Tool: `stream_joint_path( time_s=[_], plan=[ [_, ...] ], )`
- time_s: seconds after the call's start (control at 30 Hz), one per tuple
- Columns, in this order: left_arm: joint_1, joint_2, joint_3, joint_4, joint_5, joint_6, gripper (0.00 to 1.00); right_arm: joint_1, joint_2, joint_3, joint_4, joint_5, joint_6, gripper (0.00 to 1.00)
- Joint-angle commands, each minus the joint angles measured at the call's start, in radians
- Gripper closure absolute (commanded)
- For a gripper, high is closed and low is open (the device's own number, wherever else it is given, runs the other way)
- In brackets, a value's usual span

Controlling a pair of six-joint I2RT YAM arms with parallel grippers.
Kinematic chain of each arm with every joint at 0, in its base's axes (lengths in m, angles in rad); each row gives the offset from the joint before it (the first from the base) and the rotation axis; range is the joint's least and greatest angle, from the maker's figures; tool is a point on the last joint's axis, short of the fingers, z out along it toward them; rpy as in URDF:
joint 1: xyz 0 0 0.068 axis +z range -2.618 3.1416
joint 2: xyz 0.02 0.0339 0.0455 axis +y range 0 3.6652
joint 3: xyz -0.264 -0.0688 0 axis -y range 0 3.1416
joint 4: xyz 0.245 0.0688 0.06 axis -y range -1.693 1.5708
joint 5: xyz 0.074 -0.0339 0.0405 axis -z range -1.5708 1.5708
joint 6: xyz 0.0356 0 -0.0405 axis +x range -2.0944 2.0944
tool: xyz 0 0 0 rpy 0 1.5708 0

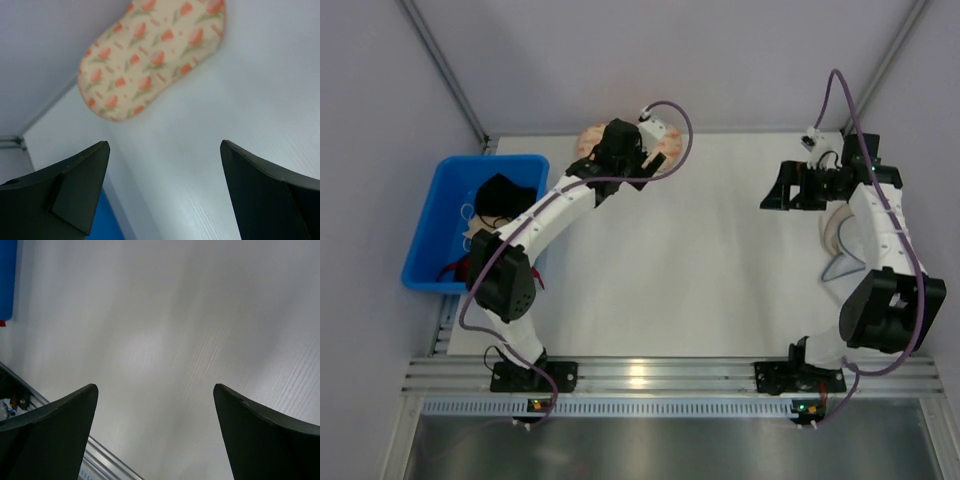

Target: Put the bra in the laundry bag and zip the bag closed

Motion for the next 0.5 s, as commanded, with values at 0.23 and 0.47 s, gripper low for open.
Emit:
stream_joint_path(
  time_s=[0.23, 0.47],
  plan=[
    [0.01, -0.344, -0.417, -0.228, 0.205, -0.291, 0.02, 0.156, -0.285, -0.316, 0.035, 0.133, -0.132, 0.01],
    [0.019, -0.488, -0.574, -0.243, 0.211, -0.282, 0.02, 0.236, -0.341, -0.402, 0.081, 0.133, -0.079, 0.01]
  ],
)
